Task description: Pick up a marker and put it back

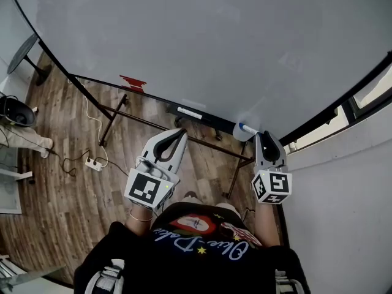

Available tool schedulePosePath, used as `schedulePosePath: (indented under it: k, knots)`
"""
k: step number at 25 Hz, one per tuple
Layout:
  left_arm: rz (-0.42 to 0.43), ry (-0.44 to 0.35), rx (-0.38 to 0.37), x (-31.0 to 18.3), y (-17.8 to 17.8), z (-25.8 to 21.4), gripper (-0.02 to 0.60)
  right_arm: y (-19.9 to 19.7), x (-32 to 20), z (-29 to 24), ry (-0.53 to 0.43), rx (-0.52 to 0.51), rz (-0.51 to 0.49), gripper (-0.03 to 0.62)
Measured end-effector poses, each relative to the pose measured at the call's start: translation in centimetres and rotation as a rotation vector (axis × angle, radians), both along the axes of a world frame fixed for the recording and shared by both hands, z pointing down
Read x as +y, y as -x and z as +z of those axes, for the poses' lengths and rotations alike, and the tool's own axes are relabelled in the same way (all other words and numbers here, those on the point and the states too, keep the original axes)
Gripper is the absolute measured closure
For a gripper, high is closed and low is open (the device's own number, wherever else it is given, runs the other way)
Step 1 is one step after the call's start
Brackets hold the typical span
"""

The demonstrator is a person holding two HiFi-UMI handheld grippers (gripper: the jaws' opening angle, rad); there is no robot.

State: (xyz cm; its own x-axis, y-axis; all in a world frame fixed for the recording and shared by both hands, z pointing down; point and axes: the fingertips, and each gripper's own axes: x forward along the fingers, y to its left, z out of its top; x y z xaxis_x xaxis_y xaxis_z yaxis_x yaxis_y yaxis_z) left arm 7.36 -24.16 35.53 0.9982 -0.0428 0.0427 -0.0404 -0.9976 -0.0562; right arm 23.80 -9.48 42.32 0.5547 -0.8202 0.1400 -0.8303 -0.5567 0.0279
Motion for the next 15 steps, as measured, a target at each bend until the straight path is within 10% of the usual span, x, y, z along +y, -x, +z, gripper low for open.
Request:
schedulePosePath:
  k: [15]
  knots:
    - [0.001,0.024,0.005,-0.2,0.4,0.1,0.578,3.4,-0.3,-6.1,-0.120,0.029,-0.086,0.594]
